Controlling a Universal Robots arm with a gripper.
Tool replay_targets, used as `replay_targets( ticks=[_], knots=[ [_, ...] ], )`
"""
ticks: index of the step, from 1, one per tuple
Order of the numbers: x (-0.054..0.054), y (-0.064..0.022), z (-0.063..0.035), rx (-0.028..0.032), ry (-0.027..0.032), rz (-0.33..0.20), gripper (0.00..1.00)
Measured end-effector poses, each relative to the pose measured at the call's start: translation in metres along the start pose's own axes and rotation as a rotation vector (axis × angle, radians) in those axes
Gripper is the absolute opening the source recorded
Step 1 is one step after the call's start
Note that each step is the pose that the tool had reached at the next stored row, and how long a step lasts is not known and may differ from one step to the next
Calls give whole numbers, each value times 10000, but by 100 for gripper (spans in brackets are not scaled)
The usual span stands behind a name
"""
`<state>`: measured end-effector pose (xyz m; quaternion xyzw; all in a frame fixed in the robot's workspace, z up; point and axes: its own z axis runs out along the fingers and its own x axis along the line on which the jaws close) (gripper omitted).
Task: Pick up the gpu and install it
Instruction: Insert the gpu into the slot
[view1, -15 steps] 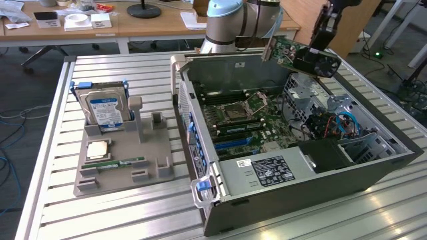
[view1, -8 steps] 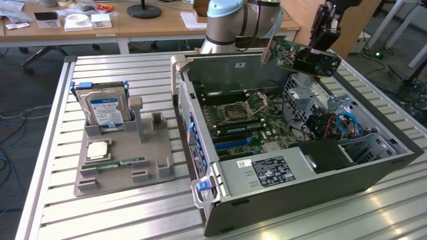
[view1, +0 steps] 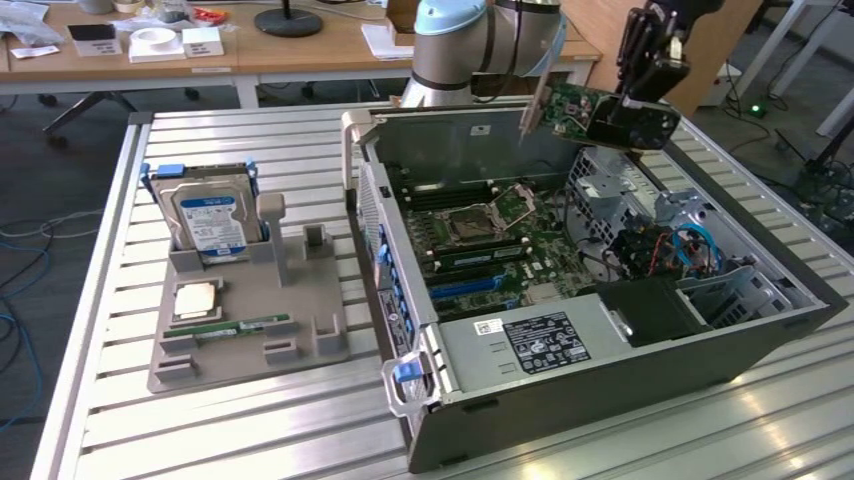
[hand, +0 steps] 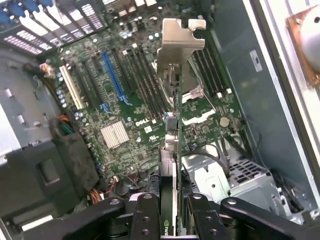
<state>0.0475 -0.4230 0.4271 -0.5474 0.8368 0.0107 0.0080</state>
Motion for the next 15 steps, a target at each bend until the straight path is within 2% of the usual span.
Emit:
replay_targets(
  ticks=[15],
  knots=[
    [0, 0, 4, -60, 28, -2484, 26]
  ],
)
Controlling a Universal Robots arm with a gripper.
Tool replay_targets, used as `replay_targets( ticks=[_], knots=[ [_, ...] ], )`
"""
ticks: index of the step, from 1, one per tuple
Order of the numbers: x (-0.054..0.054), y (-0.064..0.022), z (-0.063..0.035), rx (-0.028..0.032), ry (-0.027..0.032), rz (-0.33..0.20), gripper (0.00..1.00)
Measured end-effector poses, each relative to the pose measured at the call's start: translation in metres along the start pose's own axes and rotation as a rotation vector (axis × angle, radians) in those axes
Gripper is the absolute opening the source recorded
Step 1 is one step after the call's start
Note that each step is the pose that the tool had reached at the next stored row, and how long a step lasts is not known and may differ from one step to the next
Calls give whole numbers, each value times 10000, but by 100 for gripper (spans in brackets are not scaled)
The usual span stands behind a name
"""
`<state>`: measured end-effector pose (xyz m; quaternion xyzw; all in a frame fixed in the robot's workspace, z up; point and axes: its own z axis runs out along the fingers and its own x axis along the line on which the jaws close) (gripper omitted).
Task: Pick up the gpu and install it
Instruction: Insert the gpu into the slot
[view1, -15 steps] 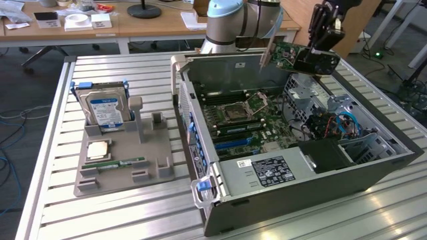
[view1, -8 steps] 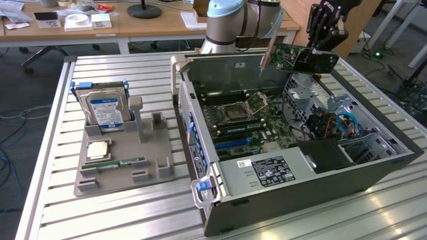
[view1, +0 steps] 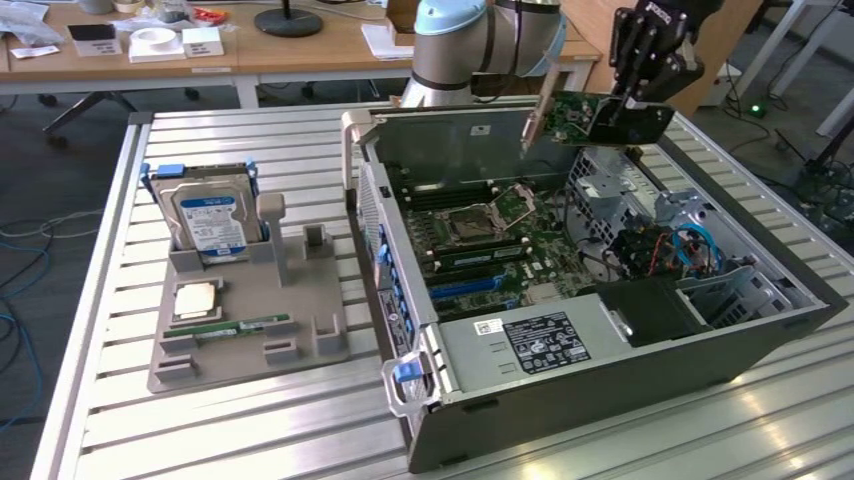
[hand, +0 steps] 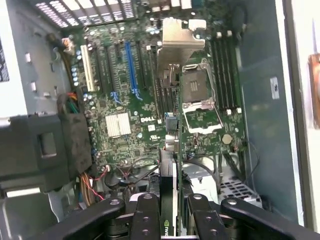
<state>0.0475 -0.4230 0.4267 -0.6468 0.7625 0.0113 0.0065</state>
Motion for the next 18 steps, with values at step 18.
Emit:
replay_targets(
  ticks=[18],
  knots=[
    [8, 44, 51, 35, -147, -820, 26]
  ],
)
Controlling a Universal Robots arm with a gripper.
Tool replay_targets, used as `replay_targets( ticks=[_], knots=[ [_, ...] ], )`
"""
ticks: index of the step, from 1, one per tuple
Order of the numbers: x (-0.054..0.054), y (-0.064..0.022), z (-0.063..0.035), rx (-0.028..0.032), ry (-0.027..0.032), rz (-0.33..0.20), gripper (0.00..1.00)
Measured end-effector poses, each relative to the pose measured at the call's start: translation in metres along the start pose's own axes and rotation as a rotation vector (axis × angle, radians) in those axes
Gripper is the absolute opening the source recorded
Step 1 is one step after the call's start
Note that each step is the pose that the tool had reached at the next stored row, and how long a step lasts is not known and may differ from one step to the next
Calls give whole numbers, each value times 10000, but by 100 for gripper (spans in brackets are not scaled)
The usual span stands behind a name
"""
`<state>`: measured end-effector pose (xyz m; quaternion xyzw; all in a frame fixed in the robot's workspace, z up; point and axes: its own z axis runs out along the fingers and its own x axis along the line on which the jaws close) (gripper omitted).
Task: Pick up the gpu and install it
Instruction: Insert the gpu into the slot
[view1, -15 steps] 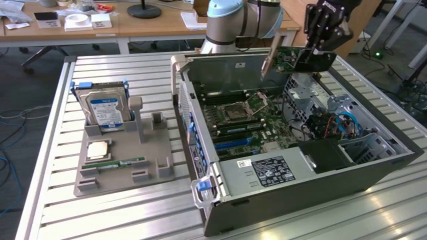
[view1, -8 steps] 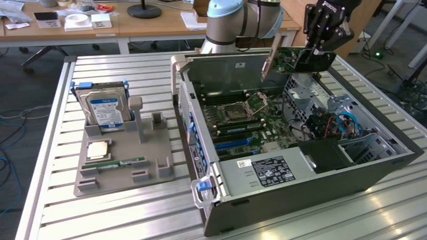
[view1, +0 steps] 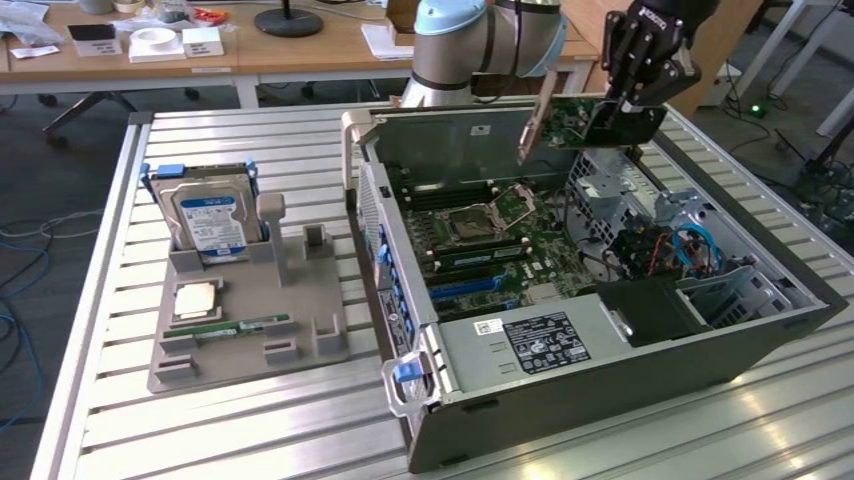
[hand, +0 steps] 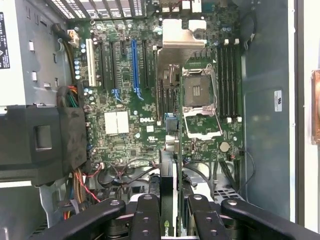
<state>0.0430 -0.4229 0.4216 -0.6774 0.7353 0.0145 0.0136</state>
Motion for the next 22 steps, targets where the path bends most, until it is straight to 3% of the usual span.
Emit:
replay_targets(
  ticks=[3, 13, 22],
  knots=[
    [5, 16, 28, 13, -31, -94, 26],
    [50, 34, 84, 10, -38, -802, 26],
    [69, 193, 172, 8, -28, -832, 26]
  ],
)
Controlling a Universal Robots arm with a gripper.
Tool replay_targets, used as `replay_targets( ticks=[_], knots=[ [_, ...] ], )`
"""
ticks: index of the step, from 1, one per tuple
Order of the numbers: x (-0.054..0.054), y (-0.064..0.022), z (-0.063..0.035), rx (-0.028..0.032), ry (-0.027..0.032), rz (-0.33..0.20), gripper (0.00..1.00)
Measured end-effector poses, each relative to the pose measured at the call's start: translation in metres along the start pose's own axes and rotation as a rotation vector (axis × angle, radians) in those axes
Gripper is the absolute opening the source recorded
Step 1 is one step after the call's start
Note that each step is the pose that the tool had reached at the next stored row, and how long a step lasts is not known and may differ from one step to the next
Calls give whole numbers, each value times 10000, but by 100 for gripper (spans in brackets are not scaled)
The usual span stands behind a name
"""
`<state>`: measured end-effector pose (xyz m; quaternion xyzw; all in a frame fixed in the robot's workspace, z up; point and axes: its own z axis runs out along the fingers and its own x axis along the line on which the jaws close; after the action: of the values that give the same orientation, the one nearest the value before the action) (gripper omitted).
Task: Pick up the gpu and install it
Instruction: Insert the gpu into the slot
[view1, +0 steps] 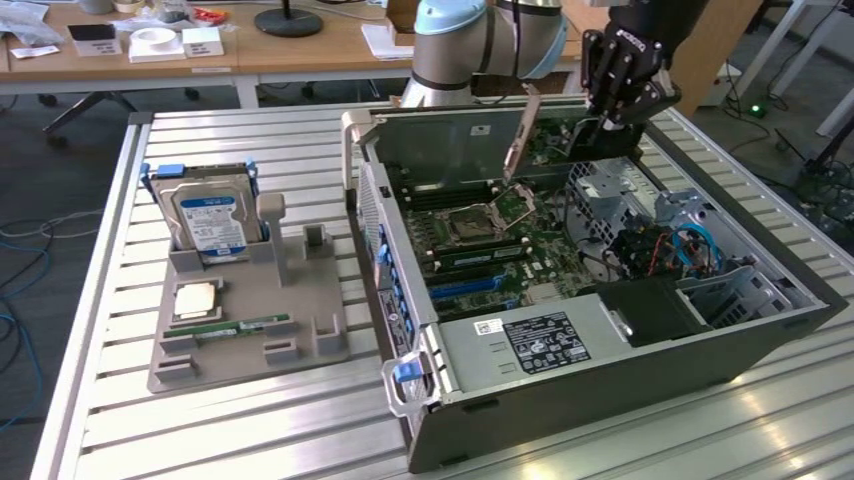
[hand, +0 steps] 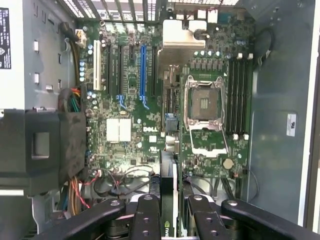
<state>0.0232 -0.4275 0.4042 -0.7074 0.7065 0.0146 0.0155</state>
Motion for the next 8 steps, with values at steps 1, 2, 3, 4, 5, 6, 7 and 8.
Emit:
replay_targets(
  ticks=[1, 2, 3, 4, 5, 6, 7, 8],
  knots=[
    [0, 18, 8, 0, 3, 0, 26],
    [1, 37, 15, 0, 5, 1, 26],
    [1, 53, 19, 0, 5, 1, 26],
    [1, 69, 22, 0, 4, 2, 26],
    [1, 84, 22, 0, 5, 3, 26],
    [2, 90, 22, 0, 6, 3, 26],
    [1, 92, 23, 0, 6, 3, 26],
    [1, 95, 27, 1, 5, 3, 26]
  ],
)
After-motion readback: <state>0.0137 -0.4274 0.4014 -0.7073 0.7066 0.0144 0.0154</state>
